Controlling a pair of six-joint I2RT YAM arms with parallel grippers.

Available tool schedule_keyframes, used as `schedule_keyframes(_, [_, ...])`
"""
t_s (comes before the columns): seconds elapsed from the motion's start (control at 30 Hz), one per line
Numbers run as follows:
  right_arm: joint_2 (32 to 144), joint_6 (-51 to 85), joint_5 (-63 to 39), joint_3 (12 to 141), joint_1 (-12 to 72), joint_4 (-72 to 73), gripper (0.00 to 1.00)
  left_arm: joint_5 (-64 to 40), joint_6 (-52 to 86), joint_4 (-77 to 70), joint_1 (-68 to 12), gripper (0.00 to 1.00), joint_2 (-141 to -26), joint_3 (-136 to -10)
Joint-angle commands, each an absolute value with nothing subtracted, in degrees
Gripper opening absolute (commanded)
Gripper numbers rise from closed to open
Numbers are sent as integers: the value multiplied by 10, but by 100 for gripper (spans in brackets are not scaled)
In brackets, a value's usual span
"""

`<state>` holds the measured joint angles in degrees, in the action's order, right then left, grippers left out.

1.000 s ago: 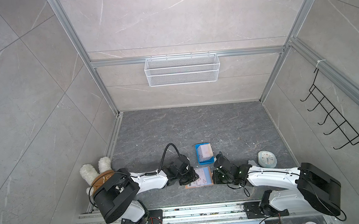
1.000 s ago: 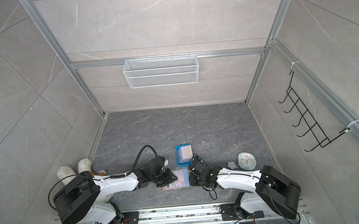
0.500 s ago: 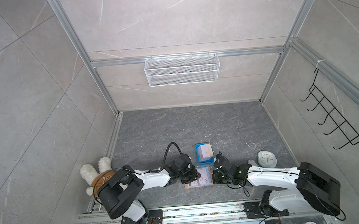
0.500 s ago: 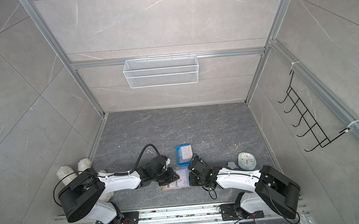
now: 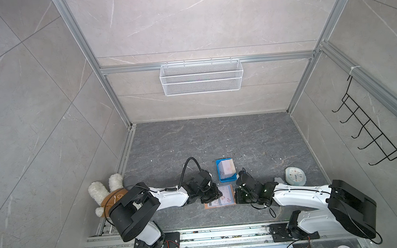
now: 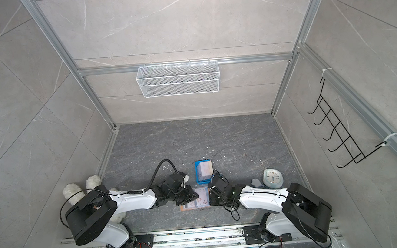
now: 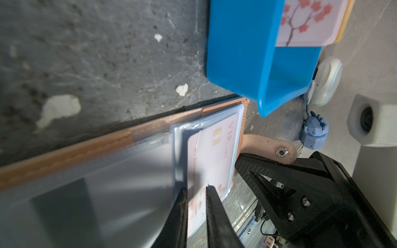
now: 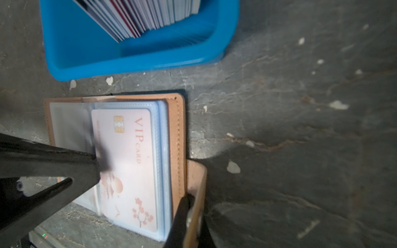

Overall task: Insert credit cards into a card holder
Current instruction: Insert the credit card into the card slot, then turn over the card slot in the card holder.

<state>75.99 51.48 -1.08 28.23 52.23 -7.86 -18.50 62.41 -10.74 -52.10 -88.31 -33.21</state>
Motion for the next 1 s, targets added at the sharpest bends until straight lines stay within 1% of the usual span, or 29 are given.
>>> schedule_keyframes(0.0, [753, 521, -3, 273, 526, -109, 8, -183, 617, -101, -520, 19, -871, -341])
schedule_keyframes(0.1, [735, 527, 3, 269, 526, -111, 9, -178, 619, -97, -520, 18, -860, -331])
schedule_keyframes(0.2, [715, 529, 9, 265, 526, -116, 10, -174, 610, -82, -519, 15, -848, -326])
schedule_keyframes(0.53, [650, 526, 9, 249, 526, -105, 11, -170, 590, -62, -521, 14, -822, -320])
schedule_keyframes(0.73, [642, 525, -8, 243, 526, -73, 12, -174, 571, -57, -528, 11, -840, -336])
schedule_keyframes(0.97, [645, 526, -19, 238, 527, -50, 14, -152, 570, -29, -531, 11, -848, -345])
